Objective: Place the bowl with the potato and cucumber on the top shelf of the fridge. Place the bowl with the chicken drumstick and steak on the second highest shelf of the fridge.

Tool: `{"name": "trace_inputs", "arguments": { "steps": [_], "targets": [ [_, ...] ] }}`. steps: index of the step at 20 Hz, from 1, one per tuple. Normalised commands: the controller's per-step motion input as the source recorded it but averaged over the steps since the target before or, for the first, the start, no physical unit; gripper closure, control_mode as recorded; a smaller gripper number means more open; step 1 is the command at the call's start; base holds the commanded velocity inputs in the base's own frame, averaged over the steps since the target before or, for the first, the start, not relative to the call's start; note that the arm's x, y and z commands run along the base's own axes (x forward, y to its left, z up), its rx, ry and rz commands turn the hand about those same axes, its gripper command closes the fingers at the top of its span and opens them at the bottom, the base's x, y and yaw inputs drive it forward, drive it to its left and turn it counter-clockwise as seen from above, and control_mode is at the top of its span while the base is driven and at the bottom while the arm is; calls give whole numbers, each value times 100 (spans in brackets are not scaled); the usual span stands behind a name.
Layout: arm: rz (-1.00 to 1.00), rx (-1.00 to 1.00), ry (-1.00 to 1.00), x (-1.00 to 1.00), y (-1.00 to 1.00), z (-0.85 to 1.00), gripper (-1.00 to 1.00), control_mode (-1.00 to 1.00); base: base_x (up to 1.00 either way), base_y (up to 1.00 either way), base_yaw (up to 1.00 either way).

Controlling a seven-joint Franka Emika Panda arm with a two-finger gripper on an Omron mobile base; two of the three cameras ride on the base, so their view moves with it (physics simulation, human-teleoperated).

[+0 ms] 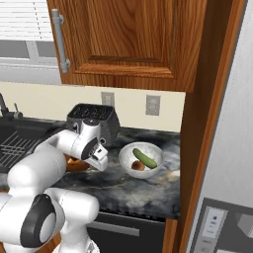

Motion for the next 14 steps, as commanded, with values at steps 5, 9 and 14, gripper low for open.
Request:
{"name": "trace_inputs", "arguments": {
  "steps": [5,9,14],
  "targets": [
    [0,0,0,0,0,0,100,-100,0,0,0],
    [0,0,-5,-9,0,5,100,-100,0,0,0],
    [-5,0,-8,-38,8,34,100,-100,0,0,0]
  ]
}}
